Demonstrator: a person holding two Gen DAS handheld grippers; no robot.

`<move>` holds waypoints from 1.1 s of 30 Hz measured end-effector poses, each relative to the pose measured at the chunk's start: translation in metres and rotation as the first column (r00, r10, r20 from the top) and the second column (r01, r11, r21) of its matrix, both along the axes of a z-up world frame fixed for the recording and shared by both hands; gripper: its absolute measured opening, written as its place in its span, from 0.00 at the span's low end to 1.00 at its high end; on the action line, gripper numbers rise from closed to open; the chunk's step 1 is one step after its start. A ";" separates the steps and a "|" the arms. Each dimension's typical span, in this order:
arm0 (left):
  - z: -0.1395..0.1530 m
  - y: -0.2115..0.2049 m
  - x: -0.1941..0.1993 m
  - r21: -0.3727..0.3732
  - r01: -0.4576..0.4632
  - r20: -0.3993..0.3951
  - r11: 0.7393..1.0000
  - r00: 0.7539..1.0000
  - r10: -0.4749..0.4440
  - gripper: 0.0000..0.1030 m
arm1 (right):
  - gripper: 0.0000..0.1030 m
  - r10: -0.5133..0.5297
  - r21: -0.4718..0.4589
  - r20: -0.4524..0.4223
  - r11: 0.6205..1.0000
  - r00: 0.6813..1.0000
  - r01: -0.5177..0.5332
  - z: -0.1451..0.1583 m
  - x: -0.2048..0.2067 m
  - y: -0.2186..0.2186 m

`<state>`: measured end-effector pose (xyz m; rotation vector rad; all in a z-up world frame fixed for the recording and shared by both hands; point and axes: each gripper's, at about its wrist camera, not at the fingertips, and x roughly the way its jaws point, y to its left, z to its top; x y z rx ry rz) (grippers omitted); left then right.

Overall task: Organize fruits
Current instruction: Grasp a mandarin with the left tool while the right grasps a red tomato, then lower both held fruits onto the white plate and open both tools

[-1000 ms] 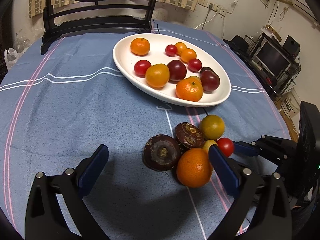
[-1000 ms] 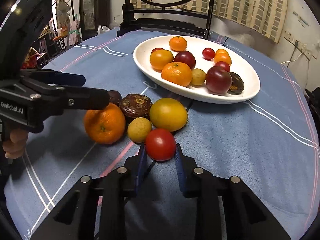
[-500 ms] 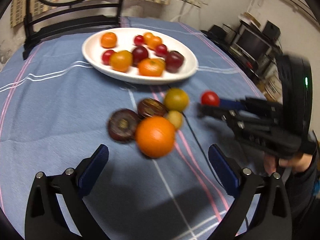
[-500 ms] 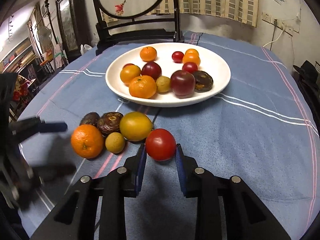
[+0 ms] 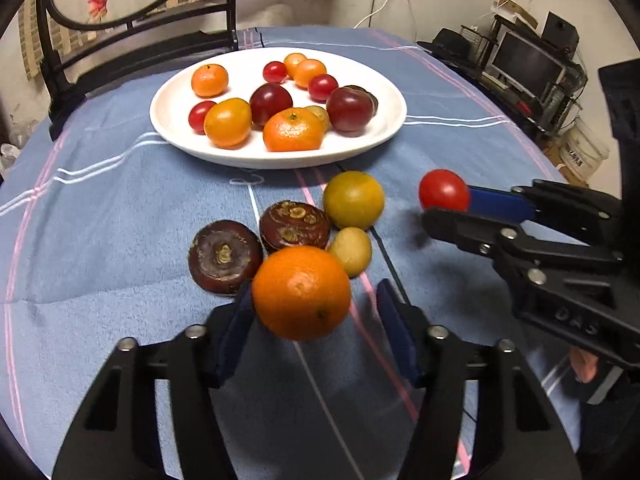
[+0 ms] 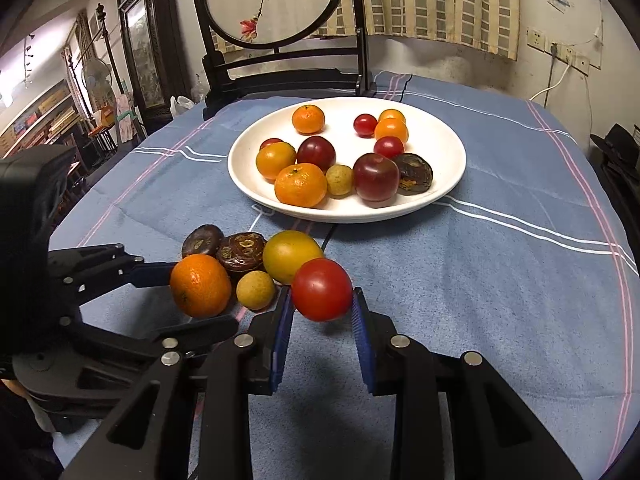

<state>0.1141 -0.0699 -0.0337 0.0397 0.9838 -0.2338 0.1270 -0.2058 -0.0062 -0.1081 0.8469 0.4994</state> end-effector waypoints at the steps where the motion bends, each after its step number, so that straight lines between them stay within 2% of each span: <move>1: 0.001 0.000 0.000 0.006 0.005 0.008 1.000 1.000 -0.005 0.43 | 0.30 0.001 0.003 0.001 1.000 1.000 -0.001 0.000 0.000 0.000; 3: 0.001 0.004 -0.001 -0.036 0.013 0.002 0.999 1.000 -0.013 0.42 | 0.30 -0.001 0.008 0.006 1.000 1.000 0.001 0.002 -0.001 -0.001; 6: 0.006 0.008 -0.004 -0.051 0.013 0.001 0.999 1.000 -0.013 0.42 | 0.30 -0.007 0.010 0.013 1.000 1.000 0.007 0.003 -0.001 -0.001; 11: 0.032 0.012 -0.001 -0.097 0.026 0.037 0.995 0.999 -0.022 0.42 | 0.29 -0.058 0.064 0.066 0.996 0.996 0.054 0.012 -0.001 -0.009; 17: 0.063 0.026 0.045 -0.129 -0.032 0.080 0.991 0.996 0.043 0.42 | 0.28 -0.111 0.138 0.076 0.985 0.991 0.100 0.034 0.010 -0.013; 21: 0.073 0.030 0.076 -0.122 -0.069 0.119 0.990 0.989 0.083 0.42 | 0.28 -0.099 0.126 0.100 0.988 0.990 0.086 0.046 0.030 0.003; 25: 0.066 0.040 0.113 -0.147 -0.116 0.085 0.982 0.988 0.129 0.42 | 0.28 -0.100 0.134 0.083 0.987 0.992 0.089 0.040 0.059 0.021; 29: 0.049 0.046 0.136 -0.131 -0.162 0.062 0.978 0.983 0.171 0.42 | 0.30 -0.124 0.150 0.054 0.982 0.991 0.114 0.025 0.083 0.031; 31: 0.042 0.050 0.140 -0.138 -0.176 0.065 0.975 0.980 0.186 0.44 | 0.35 -0.134 0.164 0.034 0.978 0.990 0.127 0.017 0.091 0.031; 32: 0.041 0.052 0.141 -0.147 -0.184 0.081 0.972 0.977 0.197 0.45 | 0.37 -0.134 0.159 0.021 0.979 0.991 0.129 0.013 0.093 0.031; 33: 0.041 0.054 0.142 -0.140 -0.204 0.101 0.969 0.970 0.219 0.54 | 0.42 -0.121 0.151 0.011 0.981 0.993 0.118 0.009 0.094 0.032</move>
